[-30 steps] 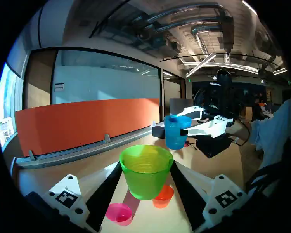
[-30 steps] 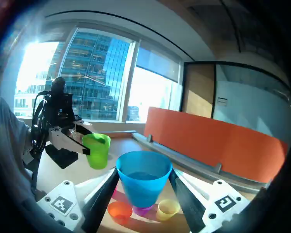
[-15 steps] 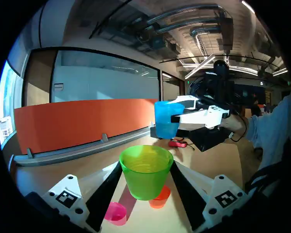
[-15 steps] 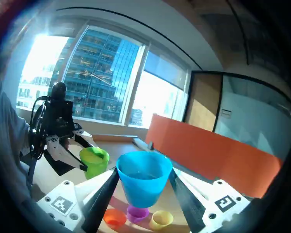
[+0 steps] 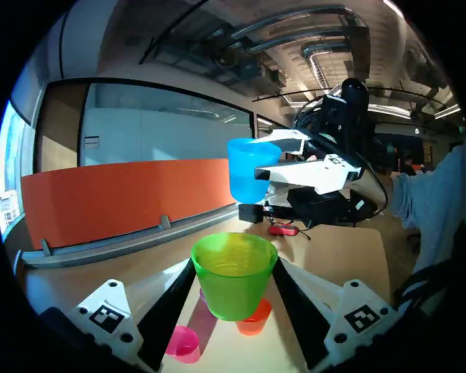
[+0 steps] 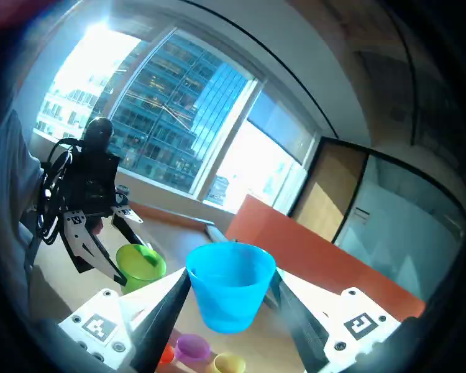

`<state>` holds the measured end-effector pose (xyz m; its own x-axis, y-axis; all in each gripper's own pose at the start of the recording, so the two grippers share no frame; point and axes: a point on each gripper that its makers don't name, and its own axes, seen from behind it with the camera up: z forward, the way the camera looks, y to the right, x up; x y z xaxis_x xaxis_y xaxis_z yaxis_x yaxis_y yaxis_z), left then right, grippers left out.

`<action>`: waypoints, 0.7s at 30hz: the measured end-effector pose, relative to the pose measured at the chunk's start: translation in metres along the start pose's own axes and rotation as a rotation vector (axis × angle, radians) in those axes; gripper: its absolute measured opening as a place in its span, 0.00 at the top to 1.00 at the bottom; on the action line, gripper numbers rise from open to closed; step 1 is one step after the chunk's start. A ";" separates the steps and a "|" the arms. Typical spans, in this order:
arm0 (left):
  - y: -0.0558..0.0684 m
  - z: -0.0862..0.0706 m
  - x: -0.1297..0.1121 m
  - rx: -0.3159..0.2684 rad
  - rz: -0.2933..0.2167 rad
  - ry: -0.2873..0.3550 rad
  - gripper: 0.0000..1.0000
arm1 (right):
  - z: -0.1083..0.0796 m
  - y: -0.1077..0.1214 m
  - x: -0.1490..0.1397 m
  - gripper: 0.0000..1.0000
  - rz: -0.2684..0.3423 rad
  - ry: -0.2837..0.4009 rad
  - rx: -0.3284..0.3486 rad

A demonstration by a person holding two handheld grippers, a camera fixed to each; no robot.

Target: Pour water

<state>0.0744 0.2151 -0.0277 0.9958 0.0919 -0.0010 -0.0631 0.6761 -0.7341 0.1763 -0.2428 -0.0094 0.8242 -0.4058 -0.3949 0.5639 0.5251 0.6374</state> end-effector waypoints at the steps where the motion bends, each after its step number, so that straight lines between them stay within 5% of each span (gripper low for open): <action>1: 0.000 0.000 0.000 -0.001 0.000 0.001 0.13 | 0.001 0.001 0.002 0.09 -0.012 0.000 0.000; 21: 0.006 0.006 0.002 -0.018 0.005 0.000 0.13 | 0.019 0.019 0.027 0.09 -0.260 0.003 -0.011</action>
<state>0.0755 0.2235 -0.0279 0.9955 0.0951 -0.0047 -0.0668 0.6624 -0.7461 0.2078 -0.2581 0.0046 0.6514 -0.5261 -0.5467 0.7575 0.4113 0.5069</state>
